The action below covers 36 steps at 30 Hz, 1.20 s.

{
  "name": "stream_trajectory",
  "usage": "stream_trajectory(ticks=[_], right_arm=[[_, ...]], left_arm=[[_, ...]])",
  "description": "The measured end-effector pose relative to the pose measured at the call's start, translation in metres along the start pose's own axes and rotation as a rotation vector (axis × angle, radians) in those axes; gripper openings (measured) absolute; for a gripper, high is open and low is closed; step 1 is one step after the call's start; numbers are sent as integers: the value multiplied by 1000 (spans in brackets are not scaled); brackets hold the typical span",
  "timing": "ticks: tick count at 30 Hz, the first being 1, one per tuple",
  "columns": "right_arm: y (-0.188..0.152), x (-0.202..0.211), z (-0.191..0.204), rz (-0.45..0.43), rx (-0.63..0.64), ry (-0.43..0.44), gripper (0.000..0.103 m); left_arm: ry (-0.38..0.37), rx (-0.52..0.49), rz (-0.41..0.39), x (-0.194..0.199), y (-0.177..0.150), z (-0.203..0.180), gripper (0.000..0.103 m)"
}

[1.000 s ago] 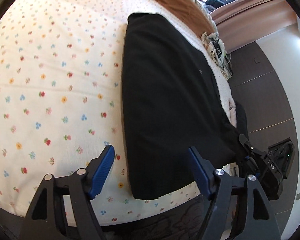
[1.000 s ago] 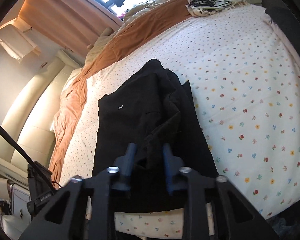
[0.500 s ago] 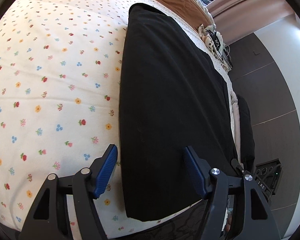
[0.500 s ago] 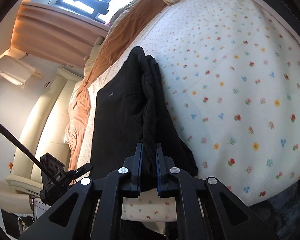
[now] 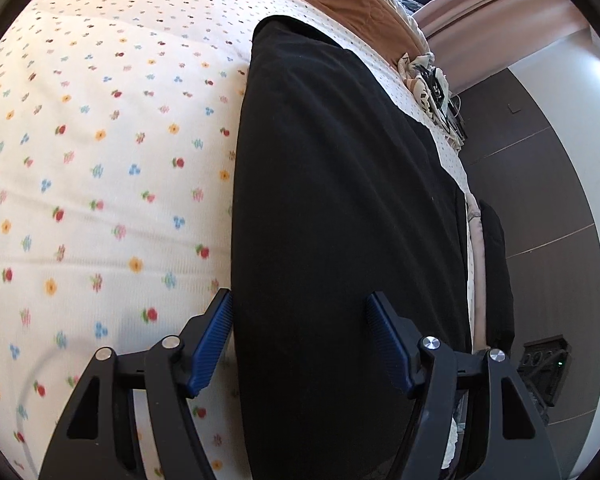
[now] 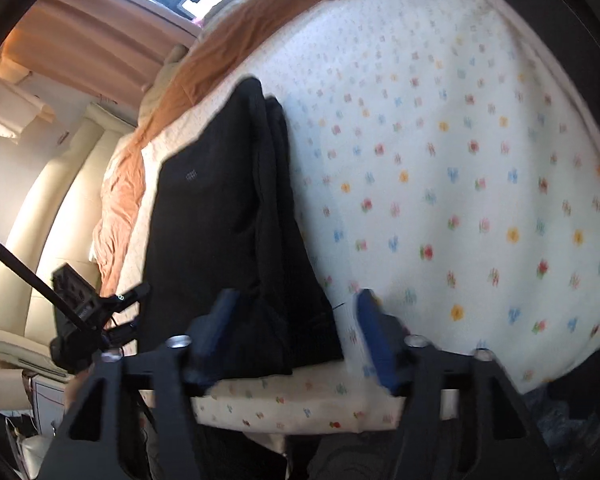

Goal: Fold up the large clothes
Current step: 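Open the left tool to release the shirt and hold above it, then close the left tool on the folded black shirt's edge while the right tool grasps its other end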

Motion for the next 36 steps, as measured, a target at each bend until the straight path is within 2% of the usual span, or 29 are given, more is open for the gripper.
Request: stream_trajectory(ticks=[6, 9, 13, 16, 20, 24, 29, 36], right_arm=[[41, -11, 17, 13, 30, 59, 67], [62, -32, 31, 35, 78, 54, 67], [91, -75, 48, 126, 143, 59, 67], [110, -106, 56, 192, 158, 93, 67], [122, -138, 61, 251, 151, 130, 67], [132, -154, 66, 273, 126, 185, 67], [143, -178, 79, 293, 145, 211, 66], [152, -195, 75, 306, 127, 236, 54]], left_arm=[[-9, -11, -17, -6, 23, 3, 69], [-14, -5, -24, -9, 38, 6, 62], [-27, -2, -21, -17, 57, 9, 58], [-26, -9, -14, -22, 69, 13, 58], [-28, -1, -11, -32, 85, 17, 58], [-19, 10, -4, -47, 105, 19, 58], [12, 12, 8, -66, 131, 23, 59], [26, 13, -9, -85, 161, 24, 58]])
Point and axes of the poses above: each gripper's, at about its wrist camera, not at the fingertips, and x roughly against the way its jaws point, z to its left, y to its top, the point moved 2 cm from there along -x, roughly the way its jaws point, and after that the axes turned 15 degrees about -y, right-handed, at the moved point
